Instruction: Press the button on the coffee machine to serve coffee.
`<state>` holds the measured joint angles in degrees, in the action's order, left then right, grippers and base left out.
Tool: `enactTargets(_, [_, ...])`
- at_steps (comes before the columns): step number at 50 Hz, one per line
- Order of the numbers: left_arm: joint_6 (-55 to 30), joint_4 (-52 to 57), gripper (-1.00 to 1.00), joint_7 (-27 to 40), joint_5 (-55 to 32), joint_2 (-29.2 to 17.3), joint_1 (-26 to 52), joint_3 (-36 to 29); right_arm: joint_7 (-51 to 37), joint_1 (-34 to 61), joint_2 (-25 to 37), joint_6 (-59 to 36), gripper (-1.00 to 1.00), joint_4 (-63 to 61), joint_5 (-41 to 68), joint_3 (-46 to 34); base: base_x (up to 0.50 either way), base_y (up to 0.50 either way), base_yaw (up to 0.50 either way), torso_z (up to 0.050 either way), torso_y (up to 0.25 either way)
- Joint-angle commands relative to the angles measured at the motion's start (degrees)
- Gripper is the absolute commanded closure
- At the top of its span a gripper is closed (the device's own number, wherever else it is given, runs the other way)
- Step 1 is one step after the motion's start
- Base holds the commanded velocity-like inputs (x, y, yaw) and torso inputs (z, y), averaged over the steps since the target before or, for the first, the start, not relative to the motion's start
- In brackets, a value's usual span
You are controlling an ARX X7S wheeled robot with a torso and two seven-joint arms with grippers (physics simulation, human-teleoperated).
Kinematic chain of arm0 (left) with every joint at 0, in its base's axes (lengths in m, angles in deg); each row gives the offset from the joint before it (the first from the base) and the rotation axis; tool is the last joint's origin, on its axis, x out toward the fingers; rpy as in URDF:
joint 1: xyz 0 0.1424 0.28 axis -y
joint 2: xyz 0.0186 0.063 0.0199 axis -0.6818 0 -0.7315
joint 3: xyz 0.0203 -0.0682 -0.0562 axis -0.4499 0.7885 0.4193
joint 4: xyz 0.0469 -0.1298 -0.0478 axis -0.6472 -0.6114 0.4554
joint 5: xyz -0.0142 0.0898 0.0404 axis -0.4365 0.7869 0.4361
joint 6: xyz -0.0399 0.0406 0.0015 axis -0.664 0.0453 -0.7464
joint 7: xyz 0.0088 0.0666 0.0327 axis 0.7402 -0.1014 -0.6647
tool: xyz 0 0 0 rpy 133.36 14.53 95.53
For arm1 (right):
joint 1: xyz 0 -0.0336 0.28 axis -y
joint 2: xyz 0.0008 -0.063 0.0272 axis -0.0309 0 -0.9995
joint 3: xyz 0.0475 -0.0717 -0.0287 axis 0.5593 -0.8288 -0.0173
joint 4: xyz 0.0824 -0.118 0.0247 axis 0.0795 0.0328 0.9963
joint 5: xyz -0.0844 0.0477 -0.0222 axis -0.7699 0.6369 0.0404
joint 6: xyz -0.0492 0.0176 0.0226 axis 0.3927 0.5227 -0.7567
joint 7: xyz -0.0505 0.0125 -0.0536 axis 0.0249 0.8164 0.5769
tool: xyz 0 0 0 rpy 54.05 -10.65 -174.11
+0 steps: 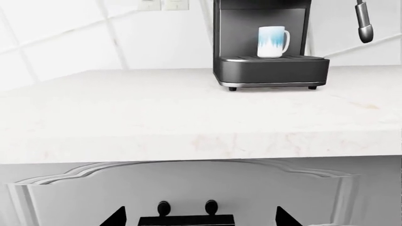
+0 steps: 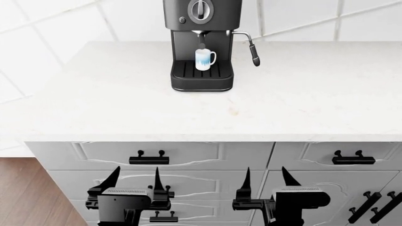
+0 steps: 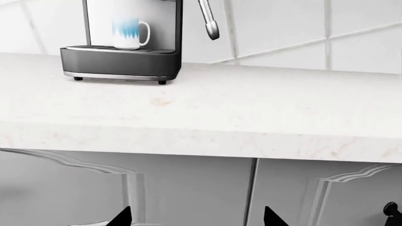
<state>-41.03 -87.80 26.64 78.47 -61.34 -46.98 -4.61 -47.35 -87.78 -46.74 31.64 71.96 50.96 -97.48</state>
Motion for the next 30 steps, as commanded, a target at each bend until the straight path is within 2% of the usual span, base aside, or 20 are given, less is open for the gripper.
enactTargets(1, [-6.94,6.73,-1.00,0.58,1.25,-1.72,0.29,-2.07,-2.65,-0.23,0.63,-2.37,-1.00,-4.88,-1.49,0.13,0.00,0.00,0.00,0.000,0.000])
enactTargets(2, [-8.17,7.35,-1.00,1.13,4.86,-2.64,0.95,-3.92,-3.23,-0.21,0.97,-1.68,-1.00,-5.84,-2.37,0.25,0.00,0.00,0.00,0.000,0.000])
enactTargets(3, [-8.67,10.07,-1.00,0.73,2.33,-2.56,0.96,-2.63,-3.47,0.15,1.38,-4.50,-1.00,-7.70,-2.43,0.48,0.00,0.00,0.00,0.000,0.000])
enactTargets(4, [-15.29,13.21,-1.00,0.79,-1.78,-2.25,2.01,-0.81,-3.46,0.36,1.53,-6.37,-1.00,-10.09,-1.12,1.35,0.00,0.00,0.00,0.000,0.000])
enactTargets(7, [-21.84,20.52,-1.00,1.19,-3.75,-4.14,3.01,0.76,-3.31,1.98,3.05,-16.50,-1.00,-19.89,0.46,1.96,0.00,0.00,0.00,0.000,0.000])
enactTargets(8, [-25.77,22.55,-1.00,0.90,-8.05,-3.57,3.77,2.56,-3.28,2.97,3.57,-20.31,-1.00,-22.80,0.82,1.94,0.00,0.00,0.00,0.000,0.000])
enactTargets(9, [-27.32,24.69,-1.00,1.20,-6.43,-5.13,4.71,1.75,-3.09,5.24,4.93,-27.51,-1.00,-25.59,-0.53,0.24,0.00,0.00,0.00,0.000,0.000])
enactTargets(13, [-35.85,29.39,-1.00,2.59,-10.03,-6.20,8.81,4.72,-3.06,8.87,4.44,-34.38,-1.00,-31.88,4.13,3.96,0.00,0.00,0.00,0.000,0.000])
enactTargets(16, [-43.53,35.11,-1.00,3.65,-13.20,-7.03,13.67,6.03,-3.19,11.73,4.80,-39.13,-1.00,-35.18,6.21,6.02,0.00,0.00,0.00,0.000,0.000])
enactTargets(18, [-49.40,36.60,-1.00,4.59,-15.42,-7.00,18.15,6.77,-3.51,17.25,8.48,-48.24,-1.00,-38.11,4.15,3.05,0.00,0.00,0.00,0.000,0.000])
enactTargets(25, [-55.37,33.59,-1.00,3.91,-18.60,-7.98,26.10,9.18,-1.43,24.94,8.30,-56.45,-1.00,-40.92,10.63,11.74,0.00,0.00,0.00,0.000,0.000])
enactTargets(30, [-56.12,28.73,-1.00,3.74,-17.90,-8.10,29.93,8.21,-0.63,25.87,8.82,-58.05,-1.00,-40.42,12.47,15.96,0.00,0.00,0.00,0.000,0.000])
